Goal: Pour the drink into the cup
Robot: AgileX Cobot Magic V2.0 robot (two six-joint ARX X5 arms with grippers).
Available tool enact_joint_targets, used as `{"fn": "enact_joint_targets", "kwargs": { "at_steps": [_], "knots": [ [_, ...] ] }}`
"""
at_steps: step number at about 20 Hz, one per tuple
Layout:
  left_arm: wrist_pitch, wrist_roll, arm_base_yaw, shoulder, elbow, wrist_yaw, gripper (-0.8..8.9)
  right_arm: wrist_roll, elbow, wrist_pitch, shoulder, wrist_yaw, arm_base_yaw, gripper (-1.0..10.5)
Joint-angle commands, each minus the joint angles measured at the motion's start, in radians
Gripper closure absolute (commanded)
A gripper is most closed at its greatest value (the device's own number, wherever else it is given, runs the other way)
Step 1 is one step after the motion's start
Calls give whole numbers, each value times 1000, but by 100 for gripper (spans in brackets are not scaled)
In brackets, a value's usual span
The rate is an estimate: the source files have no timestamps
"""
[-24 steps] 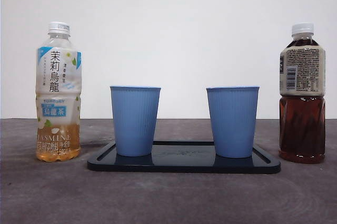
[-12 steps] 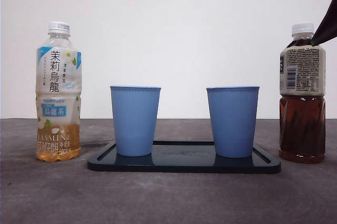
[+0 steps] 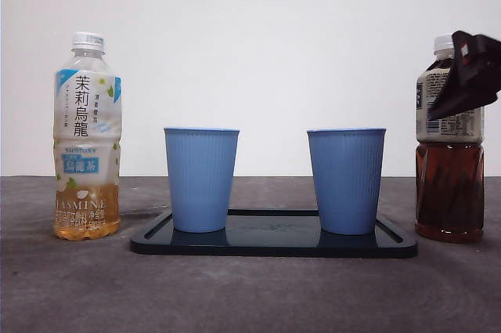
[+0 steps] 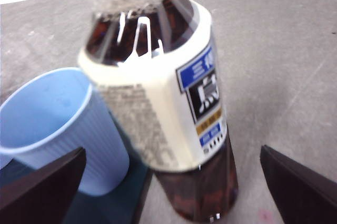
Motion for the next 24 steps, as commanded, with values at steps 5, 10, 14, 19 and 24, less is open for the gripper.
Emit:
{"fn": "enact_joint_targets", "kwargs": {
  "at_steps": [5,10,14,19,24],
  "knots": [
    [10,12,-4,7,24,5,251,-15,6,209,184,0,4,406],
    [12,12,-4,7,24,5,251,-37,6,370,318,3,4,413],
    [11,12,-4,7,24,5,251,-37,6,409,363,3,4,552],
    [18,12,-4,7,24,5,251,-57,7,424,368,6,4,702],
    [18,12,-4,6,24,5,251,-62,25,439,352,-13,4,737]
  ]
}}
